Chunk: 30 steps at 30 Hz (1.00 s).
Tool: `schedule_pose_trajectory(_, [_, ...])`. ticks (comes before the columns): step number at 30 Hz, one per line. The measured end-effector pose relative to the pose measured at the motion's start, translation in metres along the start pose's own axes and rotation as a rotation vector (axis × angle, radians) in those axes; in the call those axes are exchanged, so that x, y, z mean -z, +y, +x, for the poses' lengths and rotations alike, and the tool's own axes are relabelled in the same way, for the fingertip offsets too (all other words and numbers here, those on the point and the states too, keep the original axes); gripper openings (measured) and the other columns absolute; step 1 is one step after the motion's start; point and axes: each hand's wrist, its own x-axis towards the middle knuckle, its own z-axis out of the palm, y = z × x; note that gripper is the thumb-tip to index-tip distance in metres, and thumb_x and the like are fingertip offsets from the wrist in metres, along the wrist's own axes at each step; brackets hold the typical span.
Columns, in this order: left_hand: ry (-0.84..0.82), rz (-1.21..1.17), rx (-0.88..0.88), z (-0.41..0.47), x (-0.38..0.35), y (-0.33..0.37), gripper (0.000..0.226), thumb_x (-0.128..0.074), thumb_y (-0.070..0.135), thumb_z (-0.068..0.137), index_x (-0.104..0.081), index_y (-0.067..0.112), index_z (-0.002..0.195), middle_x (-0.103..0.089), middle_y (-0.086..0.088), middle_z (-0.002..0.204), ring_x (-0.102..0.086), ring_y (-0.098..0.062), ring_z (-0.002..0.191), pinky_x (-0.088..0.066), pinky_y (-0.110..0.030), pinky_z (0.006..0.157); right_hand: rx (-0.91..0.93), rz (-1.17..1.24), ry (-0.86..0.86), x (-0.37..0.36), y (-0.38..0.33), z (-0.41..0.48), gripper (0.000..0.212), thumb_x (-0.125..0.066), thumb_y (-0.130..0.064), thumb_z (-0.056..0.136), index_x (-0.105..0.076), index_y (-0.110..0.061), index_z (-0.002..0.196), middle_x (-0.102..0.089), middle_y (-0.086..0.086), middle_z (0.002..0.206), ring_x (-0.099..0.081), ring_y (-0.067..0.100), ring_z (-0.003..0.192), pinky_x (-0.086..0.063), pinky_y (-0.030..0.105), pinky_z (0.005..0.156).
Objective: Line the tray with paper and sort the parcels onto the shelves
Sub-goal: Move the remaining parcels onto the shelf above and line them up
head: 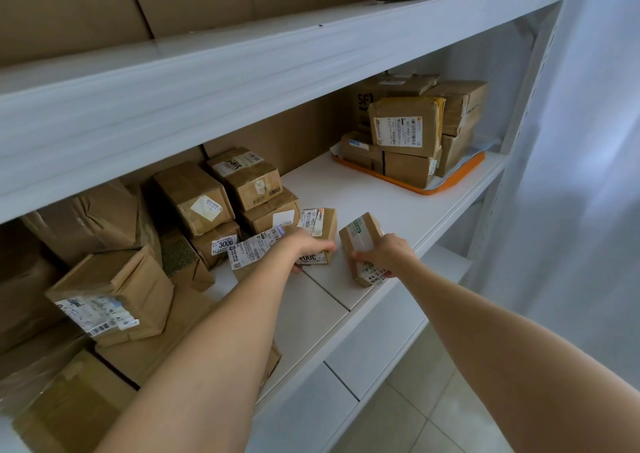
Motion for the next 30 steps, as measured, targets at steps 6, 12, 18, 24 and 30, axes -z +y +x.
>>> schedule_pose_trajectory(6, [0.041, -0.374, -0.01, -0.009, -0.003, 0.012, 0.063, -0.078, 0.058, 0.065, -0.054, 0.02, 0.11, -0.055, -0.002, 0.115, -0.054, -0.02, 0.104, -0.058, -0.029, 0.059, -0.076, 0.482, -0.083, 0.023, 0.001, -0.003, 0.042, -0.075, -0.039, 0.082, -0.058, -0.006, 0.101, -0.066, 0.01, 0.087, -0.068, 0.021, 0.07, -0.055, 0.027, 0.045])
schedule_pose_trajectory(12, [0.119, -0.638, -0.062, -0.02, -0.006, 0.046, 0.032, -0.071, 0.041, 0.082, -0.056, 0.019, 0.098, -0.066, -0.007, 0.107, -0.066, -0.022, 0.095, -0.06, -0.037, 0.073, -0.09, 0.875, -0.126, 0.067, 0.002, -0.017, 0.034, -0.064, -0.036, 0.092, -0.056, -0.006, 0.105, -0.067, 0.012, 0.093, -0.068, 0.022, 0.076, -0.058, 0.028, 0.048])
schedule_pose_trajectory(18, [0.131, -0.712, -0.119, -0.045, -0.016, 0.098, 0.031, -0.062, 0.04, 0.089, -0.048, 0.017, 0.105, -0.062, -0.007, 0.107, -0.064, -0.021, 0.099, -0.059, -0.031, 0.074, -0.055, 1.017, -0.122, 0.113, 0.018, -0.025, 0.028, -0.052, -0.035, 0.099, -0.054, -0.01, 0.113, -0.066, 0.008, 0.088, -0.066, 0.02, 0.077, -0.059, 0.036, 0.074])
schedule_pose_trajectory(24, [0.118, -0.735, -0.194, -0.068, -0.032, 0.153, 0.031, -0.045, 0.029, 0.1, -0.044, 0.01, 0.124, -0.06, -0.011, 0.115, -0.062, -0.022, 0.097, -0.054, -0.034, 0.084, -0.038, 1.054, -0.06, 0.158, 0.038, -0.032, 0.021, -0.049, -0.034, 0.1, -0.051, -0.014, 0.107, -0.066, 0.007, 0.084, -0.067, 0.018, 0.072, -0.059, 0.034, 0.067])
schedule_pose_trajectory(30, [0.107, -0.754, -0.301, -0.087, -0.039, 0.2, 0.033, -0.048, 0.018, 0.097, -0.048, 0.008, 0.128, -0.061, -0.007, 0.119, -0.061, -0.013, 0.09, -0.051, -0.024, 0.072, -0.01, 1.174, -0.031, 0.204, 0.061, -0.033, 0.013, -0.051, -0.026, 0.1, -0.048, -0.017, 0.109, -0.064, 0.007, 0.091, -0.065, 0.021, 0.079, -0.059, 0.039, 0.071])
